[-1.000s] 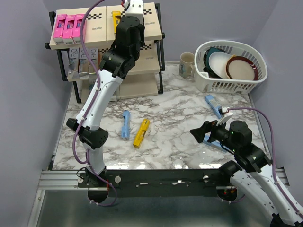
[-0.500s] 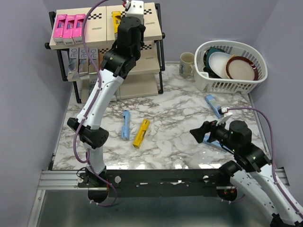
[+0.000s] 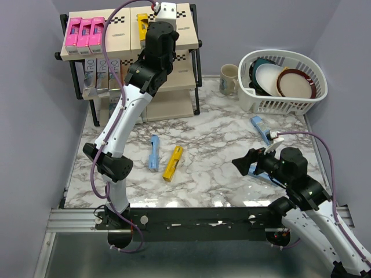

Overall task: Place and organize the toothpastes onto the shelf
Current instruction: Place the toothpaste on the shelf.

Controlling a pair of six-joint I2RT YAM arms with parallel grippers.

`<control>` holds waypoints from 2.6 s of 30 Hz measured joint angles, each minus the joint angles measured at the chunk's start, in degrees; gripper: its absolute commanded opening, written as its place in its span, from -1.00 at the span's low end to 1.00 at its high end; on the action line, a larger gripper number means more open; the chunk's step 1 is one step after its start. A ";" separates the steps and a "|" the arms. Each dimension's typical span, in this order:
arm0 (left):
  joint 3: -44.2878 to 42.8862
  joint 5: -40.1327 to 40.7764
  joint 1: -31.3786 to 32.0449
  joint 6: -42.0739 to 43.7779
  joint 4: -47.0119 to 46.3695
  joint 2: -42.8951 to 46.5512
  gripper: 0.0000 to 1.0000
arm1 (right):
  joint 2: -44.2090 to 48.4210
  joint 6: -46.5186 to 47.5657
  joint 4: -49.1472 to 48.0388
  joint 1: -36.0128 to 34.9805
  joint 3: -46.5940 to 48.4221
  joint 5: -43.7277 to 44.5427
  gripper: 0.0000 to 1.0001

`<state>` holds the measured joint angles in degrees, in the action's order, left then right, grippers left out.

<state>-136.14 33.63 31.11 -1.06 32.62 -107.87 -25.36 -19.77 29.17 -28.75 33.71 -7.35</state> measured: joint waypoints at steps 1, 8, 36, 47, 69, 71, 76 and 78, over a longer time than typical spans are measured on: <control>0.11 0.15 0.00 0.02 -0.09 0.00 -0.10 | -0.02 0.00 -0.04 0.00 -0.04 -0.04 1.00; 0.33 0.76 0.00 0.35 -0.90 0.00 -0.15 | -0.13 0.35 -0.33 0.00 -0.15 -0.98 1.00; 2.38 3.30 0.00 1.86 -4.44 0.09 0.21 | -0.50 0.37 -0.79 0.00 -0.15 -3.08 1.00; 5.18 -1.46 0.02 -0.59 -5.99 5.68 0.53 | -0.74 0.42 -0.83 0.00 -0.15 -3.89 1.00; 3.61 0.70 -0.37 -1.73 -0.94 4.72 0.98 | -0.94 0.42 -0.85 0.00 -1.11 -4.81 1.00; 3.61 1.40 -0.39 -1.57 -1.03 4.61 0.98 | -1.03 0.42 -0.85 0.00 -1.11 -4.96 1.00; 3.61 2.49 -0.63 -1.55 -1.18 4.57 0.98 | -1.18 0.44 -0.87 0.00 -1.11 -5.33 1.00; 3.61 2.82 -0.72 -1.55 -1.20 4.57 0.97 | -1.18 0.44 -0.87 0.00 -1.11 -5.40 1.00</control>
<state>-132.53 36.45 30.39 -2.61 31.42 -103.31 -26.55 -19.33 28.29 -28.75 32.60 -12.75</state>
